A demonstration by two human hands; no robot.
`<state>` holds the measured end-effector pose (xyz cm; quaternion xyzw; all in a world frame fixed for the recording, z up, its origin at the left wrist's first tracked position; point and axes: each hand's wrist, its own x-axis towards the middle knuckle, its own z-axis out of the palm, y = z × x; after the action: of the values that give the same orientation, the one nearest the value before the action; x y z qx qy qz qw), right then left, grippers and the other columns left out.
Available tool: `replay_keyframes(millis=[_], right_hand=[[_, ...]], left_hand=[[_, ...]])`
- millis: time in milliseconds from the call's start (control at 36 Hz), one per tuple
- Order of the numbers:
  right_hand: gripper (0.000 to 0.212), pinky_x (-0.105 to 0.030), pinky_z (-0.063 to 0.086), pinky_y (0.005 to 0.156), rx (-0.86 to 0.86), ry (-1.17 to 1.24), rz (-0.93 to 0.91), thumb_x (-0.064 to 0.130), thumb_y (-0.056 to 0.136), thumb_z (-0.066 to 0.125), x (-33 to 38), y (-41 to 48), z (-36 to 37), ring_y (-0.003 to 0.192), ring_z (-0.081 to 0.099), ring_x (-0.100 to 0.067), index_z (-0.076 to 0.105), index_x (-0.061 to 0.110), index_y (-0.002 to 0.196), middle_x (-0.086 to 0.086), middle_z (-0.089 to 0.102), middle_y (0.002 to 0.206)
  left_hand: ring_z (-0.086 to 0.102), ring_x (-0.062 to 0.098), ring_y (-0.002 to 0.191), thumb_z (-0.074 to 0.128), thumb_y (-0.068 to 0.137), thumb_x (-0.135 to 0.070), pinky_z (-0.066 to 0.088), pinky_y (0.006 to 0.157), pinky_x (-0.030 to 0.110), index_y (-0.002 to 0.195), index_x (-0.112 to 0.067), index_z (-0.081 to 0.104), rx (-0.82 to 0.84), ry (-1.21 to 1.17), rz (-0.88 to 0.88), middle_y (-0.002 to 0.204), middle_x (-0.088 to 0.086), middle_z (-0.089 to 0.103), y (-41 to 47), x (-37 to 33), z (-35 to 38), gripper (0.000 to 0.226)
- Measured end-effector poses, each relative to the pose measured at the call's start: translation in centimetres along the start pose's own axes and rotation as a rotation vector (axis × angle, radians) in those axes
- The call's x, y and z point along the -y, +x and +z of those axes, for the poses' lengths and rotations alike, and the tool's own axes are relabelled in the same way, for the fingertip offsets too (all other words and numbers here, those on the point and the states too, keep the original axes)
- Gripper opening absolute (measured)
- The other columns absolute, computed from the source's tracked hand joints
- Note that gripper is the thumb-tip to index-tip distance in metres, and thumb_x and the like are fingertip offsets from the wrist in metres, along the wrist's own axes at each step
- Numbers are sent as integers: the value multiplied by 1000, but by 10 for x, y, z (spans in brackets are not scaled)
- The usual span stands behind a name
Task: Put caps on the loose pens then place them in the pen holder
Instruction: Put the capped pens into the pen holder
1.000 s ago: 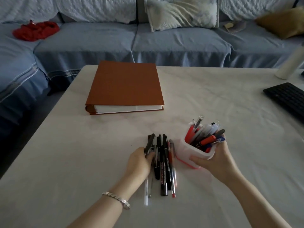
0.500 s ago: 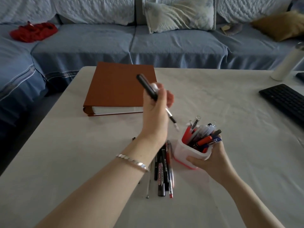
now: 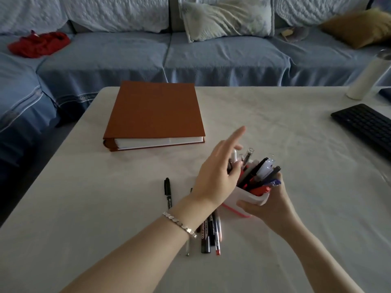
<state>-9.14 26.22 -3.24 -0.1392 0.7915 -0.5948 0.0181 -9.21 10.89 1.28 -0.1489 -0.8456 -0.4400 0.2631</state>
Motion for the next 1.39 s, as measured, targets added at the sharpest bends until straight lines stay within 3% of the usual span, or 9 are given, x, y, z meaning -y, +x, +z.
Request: replay_keyframes(millis=[222,333,417,472,611,778,917,1167,1389], right_hand=[[78,-22,53,69,-2,10,31,10,46,84,-11,1,-2,87,60,-2,42,33,108,7,58,98],[78,-33,55,77,18,8,19,22,48,82,-11,1,-4,92,62,-13,42,15,115,-2,60,100],[79,-16,51,81,57,-36,16,21,54,83,-3,1,-2,97,59,0,41,30,120,9,58,105],[65,-22,53,70,30,2,-34,25,49,81,4,2,0,82,60,-4,45,43,100,7,58,90],[55,-7,46,58,1,79,-58,22,44,79,17,-2,2,67,57,9,43,32,84,9,53,80],[70,-4,45,62,-11,-3,-43,-5,51,83,9,-2,0,74,55,14,40,34,89,11,52,88],[74,-1,42,62,-29,-19,-20,-7,50,83,4,-2,1,76,53,17,39,35,91,12,49,91],[72,-2,44,65,-24,-23,2,-10,53,80,0,-3,0,78,53,17,39,27,99,14,49,92],[76,-8,47,64,-21,-25,26,-4,52,83,-6,-2,-1,79,54,12,37,40,94,12,52,94]], left_hand=[[51,11,110,44,88,-4,40,97,19,114,-3,60,37,148,99,117,10,63,-12,4,7,31],[27,19,137,39,92,-14,25,111,33,132,-11,44,234,233,85,148,4,31,-20,7,10,41],[-5,13,141,26,94,-33,7,115,39,143,-31,16,452,216,-25,154,-8,9,-29,8,6,50],[-8,10,142,24,94,-37,2,116,34,141,-40,7,455,144,-35,154,-10,12,-34,10,-2,50],[23,12,137,33,93,-37,20,113,33,138,-31,20,172,258,-112,149,3,27,-57,30,-26,47],[13,35,137,49,84,-54,20,111,41,144,-11,3,251,474,-950,151,16,13,-77,46,-51,87],[34,24,124,57,82,-43,32,100,31,140,-16,25,339,442,-781,132,4,40,-86,43,-47,71],[56,25,80,55,84,-26,40,63,29,98,-6,49,477,498,-862,91,7,59,-77,32,-30,25],[57,29,98,43,93,-19,36,68,26,106,-2,47,607,598,-829,109,13,57,-77,25,-30,22]])
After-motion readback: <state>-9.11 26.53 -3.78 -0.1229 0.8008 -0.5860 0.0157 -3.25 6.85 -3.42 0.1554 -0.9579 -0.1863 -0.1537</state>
